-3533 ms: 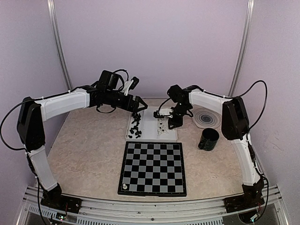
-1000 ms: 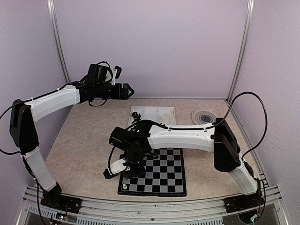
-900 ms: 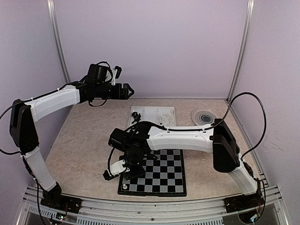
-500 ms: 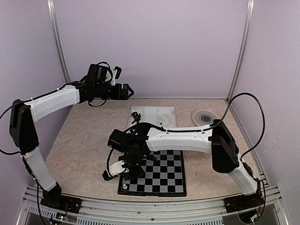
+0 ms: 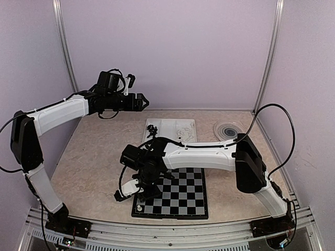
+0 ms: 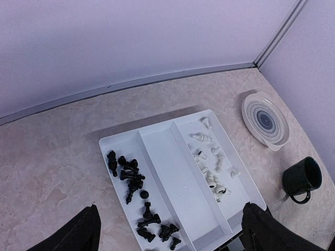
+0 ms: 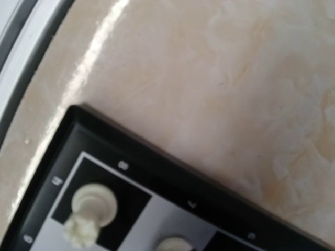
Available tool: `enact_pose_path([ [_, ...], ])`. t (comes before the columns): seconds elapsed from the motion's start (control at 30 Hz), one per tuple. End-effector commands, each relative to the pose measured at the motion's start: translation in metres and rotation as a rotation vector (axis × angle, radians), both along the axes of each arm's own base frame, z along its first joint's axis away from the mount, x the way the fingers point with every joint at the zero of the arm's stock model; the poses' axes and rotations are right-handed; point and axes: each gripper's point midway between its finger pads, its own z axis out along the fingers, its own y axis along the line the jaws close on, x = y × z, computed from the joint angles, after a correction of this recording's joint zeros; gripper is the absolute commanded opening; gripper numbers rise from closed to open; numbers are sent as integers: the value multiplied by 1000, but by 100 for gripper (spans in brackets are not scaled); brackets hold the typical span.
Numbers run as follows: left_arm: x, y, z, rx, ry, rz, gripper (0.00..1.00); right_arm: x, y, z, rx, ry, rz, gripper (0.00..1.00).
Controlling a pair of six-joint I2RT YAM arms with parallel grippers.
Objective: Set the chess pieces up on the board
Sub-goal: Place the pawn on the chessboard, then move the pawn to a2.
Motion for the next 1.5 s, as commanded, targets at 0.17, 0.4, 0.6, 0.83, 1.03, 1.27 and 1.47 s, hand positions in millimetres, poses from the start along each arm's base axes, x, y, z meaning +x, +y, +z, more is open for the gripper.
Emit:
enact_pose_path([
  [0.17,0,4,22,-12,-36,6,92,5,6,45,73,-30,47,29],
  [0.4,1,0,6,6,-8,-4,92,-1,-16,76,96,54,84,31],
  [0.6,1,-2,-11,102,0,21,89,7,-22,68,75,65,43,23],
  [0.83,-65,0,-89,236,184,-44,45,83,-84,102,117,-10,-148,18],
  [1.03,-138,15,-103,140,262,-134,0,182,-152,133,262,60,-450,19],
  [1.27,-203,0,-142,154,415,-221,0,233,-201,136,383,27,-705,23],
  [1.47,-232,0,-167,191,488,-241,0,226,-208,129,372,16,-711,24],
])
